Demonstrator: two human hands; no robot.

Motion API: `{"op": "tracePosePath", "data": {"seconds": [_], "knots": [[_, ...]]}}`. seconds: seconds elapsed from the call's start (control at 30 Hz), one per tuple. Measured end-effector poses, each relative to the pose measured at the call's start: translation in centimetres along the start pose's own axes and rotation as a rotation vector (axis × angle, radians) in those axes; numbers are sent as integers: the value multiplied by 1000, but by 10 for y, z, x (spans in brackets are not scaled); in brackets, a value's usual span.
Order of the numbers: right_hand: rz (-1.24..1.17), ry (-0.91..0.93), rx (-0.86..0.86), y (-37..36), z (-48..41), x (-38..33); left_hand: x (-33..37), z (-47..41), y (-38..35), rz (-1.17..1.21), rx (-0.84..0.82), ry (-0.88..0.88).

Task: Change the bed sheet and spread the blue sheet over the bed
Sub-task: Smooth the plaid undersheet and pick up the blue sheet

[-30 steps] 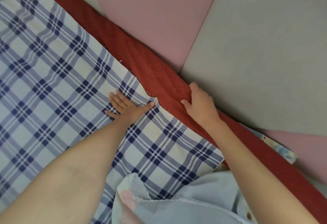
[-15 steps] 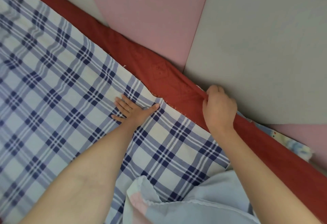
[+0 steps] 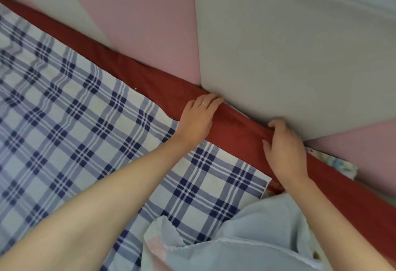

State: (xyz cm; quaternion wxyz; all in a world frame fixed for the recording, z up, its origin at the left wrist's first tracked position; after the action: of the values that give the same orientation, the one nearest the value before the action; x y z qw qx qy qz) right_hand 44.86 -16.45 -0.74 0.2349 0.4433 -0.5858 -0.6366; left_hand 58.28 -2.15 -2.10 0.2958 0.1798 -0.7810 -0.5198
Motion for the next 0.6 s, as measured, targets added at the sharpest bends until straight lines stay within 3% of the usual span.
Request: {"op": "tracePosePath", "data": {"seconds": [0.1,0.27,0.43,0.6], "knots": [[-64,-74,83,8,1,3,14,-10,-8,-55,-48,-117],[85,-75,152,14,-5,3,16,-27,-15,-142,-245,-35],[-80,-16,-43,4,-11,-8,14,-33,-2,-136,-180,-41],[19,-35,-126,-3,-16,-15,16,-27,8,-132,-102,-69]]}}
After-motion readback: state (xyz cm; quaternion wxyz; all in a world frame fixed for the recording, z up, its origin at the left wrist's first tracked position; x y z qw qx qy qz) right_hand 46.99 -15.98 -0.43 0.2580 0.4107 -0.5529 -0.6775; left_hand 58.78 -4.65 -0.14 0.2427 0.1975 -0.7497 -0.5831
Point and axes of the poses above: each hand's wrist, its own z-axis away from the middle knuckle, its own y-axis out of the back of the hand, x = y × z, the point moved 8 cm from there along -z, towards the middle knuckle, and after that the axes turned 8 degrees about x, right-handed, at the moved point
